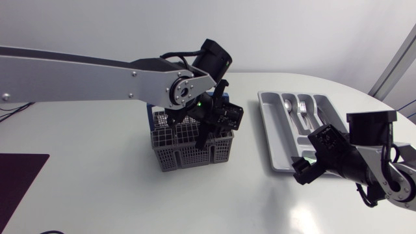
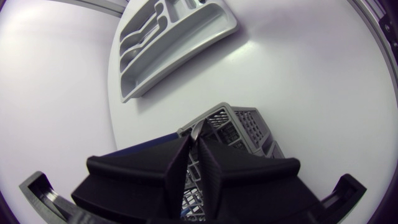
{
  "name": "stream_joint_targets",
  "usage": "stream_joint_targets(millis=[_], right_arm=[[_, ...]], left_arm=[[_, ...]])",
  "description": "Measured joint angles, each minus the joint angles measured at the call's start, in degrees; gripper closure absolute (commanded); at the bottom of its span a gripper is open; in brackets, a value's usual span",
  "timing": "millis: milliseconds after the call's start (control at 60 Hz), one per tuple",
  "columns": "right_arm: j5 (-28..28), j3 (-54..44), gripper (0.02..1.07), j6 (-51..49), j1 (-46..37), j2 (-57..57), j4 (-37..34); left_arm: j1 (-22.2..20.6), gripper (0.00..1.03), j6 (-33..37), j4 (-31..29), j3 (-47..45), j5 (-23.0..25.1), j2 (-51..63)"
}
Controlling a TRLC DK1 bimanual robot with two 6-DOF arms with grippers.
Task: Unload the cutlery basket into the drawer organizer.
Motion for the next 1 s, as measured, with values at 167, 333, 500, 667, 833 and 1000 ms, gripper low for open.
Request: stream_joint_targets(millis=[167,333,500,667,833,1000], right_arm=[[0.02,-0.33,0.16,0.0,0.0,-0.35,0.24],[0.02,-0.33,0.16,0.0,0.0,-0.59,0.42],[0.0,-0.33,0.16,-0.02,0.0,-1.31,0.42],[0.0,-0.33,0.16,-0.02,0.0,-1.88,0.42],[0.0,-0.79,0.16,-0.02,0.0,-3.5,0.26],[0.0,-1.07,0.16,-0.02,0.0,-5.86,-1.27]], left_arm=[[-0.07,1.0,-1.64,-1.27,1.64,0.46,0.74],[-0.28,1.0,-2.36,-1.6,1.92,0.5,0.76],[-0.33,1.0,-2.38,-1.6,1.92,0.96,0.74],[-0.33,1.0,-2.4,-1.75,1.92,1.55,0.42],[-0.39,1.0,-3.5,-2.21,1.92,1.79,-2.1],[-0.79,1.0,-3.89,-1.7,1.86,1.95,-4.98]])
